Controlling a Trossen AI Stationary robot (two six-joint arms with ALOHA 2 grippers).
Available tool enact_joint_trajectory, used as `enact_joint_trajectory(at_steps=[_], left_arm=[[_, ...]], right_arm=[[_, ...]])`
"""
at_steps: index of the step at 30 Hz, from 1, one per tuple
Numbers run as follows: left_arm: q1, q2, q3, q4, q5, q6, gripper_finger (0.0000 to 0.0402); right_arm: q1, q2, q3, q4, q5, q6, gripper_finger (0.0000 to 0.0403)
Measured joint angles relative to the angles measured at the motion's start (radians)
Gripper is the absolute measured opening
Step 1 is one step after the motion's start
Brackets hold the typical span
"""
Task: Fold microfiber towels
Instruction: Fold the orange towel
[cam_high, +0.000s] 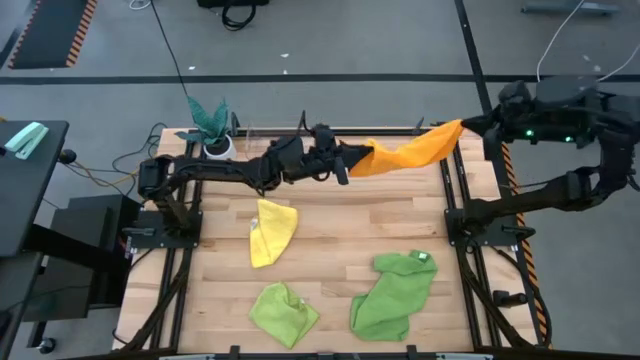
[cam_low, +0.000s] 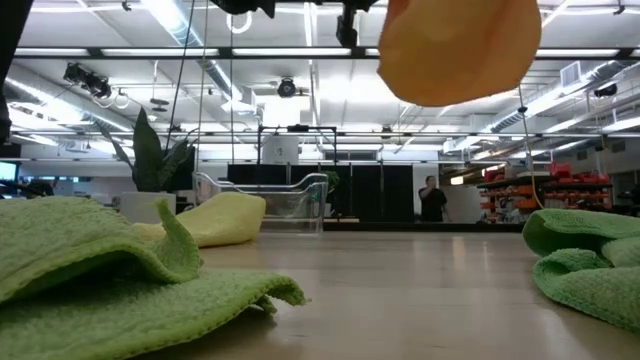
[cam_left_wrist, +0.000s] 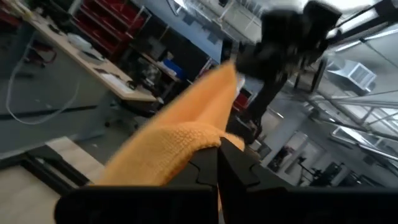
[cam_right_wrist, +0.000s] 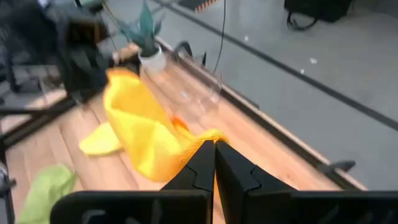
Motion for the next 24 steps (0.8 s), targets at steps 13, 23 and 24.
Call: enact_joint_trajectory(at_steps=[13, 23, 24], left_arm=[[0.004, -0.064, 0.000, -0.097, -0.009, 0.002, 0.0003], [0.002, -0.067, 0.000, -0.206, 0.000, -0.050, 0.0003], [0.003, -0.066, 0.000, -0.205, 0.000, -0.051, 0.0003]], right_arm=[[0.000, -0.152, -0.318, 0.000, 0.009, 0.094, 0.0004], [0.000, -0.177, -0.413, 0.001, 0.033, 0.136, 0.0005], [0.000, -0.177, -0.417, 0.005, 0.033, 0.136, 0.0004]])
